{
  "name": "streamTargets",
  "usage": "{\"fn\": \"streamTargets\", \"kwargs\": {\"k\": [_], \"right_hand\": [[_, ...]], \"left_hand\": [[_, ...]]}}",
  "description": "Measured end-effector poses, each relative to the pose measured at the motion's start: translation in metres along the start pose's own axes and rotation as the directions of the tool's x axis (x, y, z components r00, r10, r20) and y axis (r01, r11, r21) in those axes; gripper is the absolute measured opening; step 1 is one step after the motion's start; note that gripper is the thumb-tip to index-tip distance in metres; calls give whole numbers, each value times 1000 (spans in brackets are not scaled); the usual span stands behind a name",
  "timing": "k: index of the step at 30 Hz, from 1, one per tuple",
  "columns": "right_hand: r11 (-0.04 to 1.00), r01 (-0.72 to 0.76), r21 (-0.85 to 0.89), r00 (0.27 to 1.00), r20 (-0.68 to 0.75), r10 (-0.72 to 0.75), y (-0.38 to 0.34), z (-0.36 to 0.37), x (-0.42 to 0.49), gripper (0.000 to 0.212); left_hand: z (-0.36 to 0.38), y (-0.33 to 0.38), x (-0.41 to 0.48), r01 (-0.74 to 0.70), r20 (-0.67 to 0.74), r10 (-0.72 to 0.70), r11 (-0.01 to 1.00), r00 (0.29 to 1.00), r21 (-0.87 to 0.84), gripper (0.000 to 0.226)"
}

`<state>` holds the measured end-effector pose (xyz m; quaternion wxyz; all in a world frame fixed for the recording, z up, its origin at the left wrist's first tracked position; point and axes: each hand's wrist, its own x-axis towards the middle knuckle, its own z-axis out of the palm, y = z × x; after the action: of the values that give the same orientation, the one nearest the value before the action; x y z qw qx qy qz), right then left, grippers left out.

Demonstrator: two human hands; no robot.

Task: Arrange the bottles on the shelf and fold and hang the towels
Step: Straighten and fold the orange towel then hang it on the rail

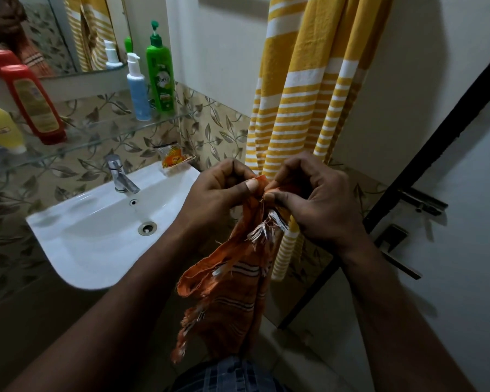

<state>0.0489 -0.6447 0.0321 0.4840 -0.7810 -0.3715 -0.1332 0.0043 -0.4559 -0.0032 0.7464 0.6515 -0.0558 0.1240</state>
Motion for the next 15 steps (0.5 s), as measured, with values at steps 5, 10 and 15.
{"fn": "streamTargets", "kwargs": {"k": [5,10,15], "right_hand": [[1000,25,13,999,-47,-24,-2,1,-1,31],[995,36,-91,997,-70,-43,-2,4,-1,33],[996,11,-92,992,-123,-23,2,4,-3,36]], "left_hand": [[4,-1,-6,-47,-21,47,999,999,20,4],[9,-2,-10,-58,-13,58,998,998,-7,3],[8,-5,-17,10,17,-7,985,1000,-174,9]]}}
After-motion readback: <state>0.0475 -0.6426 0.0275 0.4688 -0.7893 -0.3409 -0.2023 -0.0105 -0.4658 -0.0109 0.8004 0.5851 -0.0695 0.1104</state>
